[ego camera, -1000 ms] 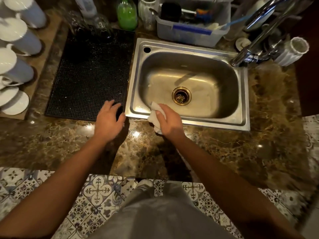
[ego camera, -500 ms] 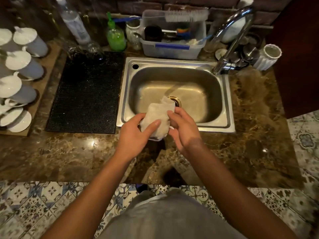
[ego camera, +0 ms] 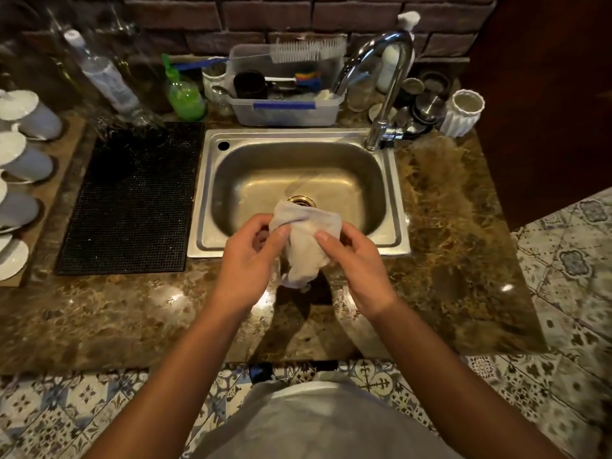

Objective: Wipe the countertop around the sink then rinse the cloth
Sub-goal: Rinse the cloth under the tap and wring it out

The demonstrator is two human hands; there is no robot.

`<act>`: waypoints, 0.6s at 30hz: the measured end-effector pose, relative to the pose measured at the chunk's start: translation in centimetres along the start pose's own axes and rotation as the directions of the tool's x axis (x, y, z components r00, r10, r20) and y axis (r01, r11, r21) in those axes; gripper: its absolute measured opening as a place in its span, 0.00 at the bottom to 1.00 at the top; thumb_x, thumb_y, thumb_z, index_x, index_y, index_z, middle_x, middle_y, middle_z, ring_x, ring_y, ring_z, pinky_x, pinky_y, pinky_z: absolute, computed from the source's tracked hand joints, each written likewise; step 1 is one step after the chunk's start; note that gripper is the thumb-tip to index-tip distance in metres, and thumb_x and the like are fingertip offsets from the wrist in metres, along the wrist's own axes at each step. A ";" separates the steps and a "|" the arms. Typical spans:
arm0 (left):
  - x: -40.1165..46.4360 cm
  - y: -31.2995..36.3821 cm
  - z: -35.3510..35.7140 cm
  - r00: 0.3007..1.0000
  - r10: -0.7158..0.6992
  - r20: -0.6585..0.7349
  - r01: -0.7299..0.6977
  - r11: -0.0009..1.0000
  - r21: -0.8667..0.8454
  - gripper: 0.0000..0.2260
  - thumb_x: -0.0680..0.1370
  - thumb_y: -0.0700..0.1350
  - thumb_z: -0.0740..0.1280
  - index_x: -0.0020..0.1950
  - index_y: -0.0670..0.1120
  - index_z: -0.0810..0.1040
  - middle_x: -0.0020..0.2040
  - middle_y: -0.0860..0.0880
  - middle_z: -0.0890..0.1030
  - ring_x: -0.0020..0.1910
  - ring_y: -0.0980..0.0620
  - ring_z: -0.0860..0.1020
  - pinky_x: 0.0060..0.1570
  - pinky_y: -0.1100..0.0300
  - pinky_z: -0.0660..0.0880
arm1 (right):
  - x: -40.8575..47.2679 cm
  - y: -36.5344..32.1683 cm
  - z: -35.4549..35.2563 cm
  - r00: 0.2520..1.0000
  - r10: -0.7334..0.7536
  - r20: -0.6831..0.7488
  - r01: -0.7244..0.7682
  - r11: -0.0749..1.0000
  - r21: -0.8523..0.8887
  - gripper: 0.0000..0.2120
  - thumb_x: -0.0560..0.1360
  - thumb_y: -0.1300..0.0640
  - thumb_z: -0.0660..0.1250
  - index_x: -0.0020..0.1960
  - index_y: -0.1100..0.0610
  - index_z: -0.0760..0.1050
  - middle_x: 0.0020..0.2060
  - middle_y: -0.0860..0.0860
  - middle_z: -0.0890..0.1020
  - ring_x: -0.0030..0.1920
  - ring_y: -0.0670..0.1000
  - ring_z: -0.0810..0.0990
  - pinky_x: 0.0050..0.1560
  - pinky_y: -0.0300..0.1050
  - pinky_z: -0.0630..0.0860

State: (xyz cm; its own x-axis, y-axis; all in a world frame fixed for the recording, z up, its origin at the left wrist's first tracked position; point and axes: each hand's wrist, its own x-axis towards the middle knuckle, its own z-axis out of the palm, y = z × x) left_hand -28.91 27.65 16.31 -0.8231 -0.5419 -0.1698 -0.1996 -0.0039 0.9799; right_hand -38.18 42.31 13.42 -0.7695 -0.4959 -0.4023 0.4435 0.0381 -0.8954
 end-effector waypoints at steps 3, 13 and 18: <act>0.3 0.1 2.1 1.000 -0.028 0.006 0.028 0.998 -0.058 0.05 0.83 0.44 0.66 0.54 0.53 0.81 0.51 0.50 0.85 0.51 0.56 0.83 0.50 0.58 0.81 | 0.2 0.0 -2.0 0.995 0.049 0.086 -0.063 0.985 0.159 0.24 0.74 0.49 0.73 0.68 0.55 0.77 0.63 0.57 0.83 0.65 0.57 0.81 0.67 0.56 0.77; 3.9 -0.4 4.4 0.993 0.093 -0.077 -0.078 0.982 0.170 0.05 0.82 0.48 0.70 0.57 0.52 0.83 0.50 0.56 0.85 0.49 0.59 0.84 0.45 0.62 0.80 | 2.2 -0.8 -3.8 1.000 -0.007 -0.012 0.006 1.000 -0.019 0.14 0.77 0.56 0.74 0.63 0.52 0.80 0.57 0.52 0.87 0.59 0.54 0.85 0.64 0.61 0.80; 6.6 -2.7 3.7 0.985 -0.171 0.026 0.172 0.980 -0.100 0.10 0.81 0.51 0.70 0.58 0.47 0.83 0.53 0.49 0.87 0.54 0.51 0.85 0.50 0.57 0.80 | 4.3 -1.9 -2.1 0.997 -0.026 -0.075 0.025 1.000 -0.015 0.16 0.78 0.60 0.72 0.65 0.58 0.79 0.57 0.54 0.86 0.57 0.52 0.86 0.57 0.49 0.83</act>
State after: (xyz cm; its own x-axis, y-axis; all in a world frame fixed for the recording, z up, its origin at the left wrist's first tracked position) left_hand -35.79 27.13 12.14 -0.7903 -0.5117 -0.3370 -0.2839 -0.1816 0.9415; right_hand -43.29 41.90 13.01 -0.8135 -0.4299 -0.3917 0.4171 0.0381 -0.9081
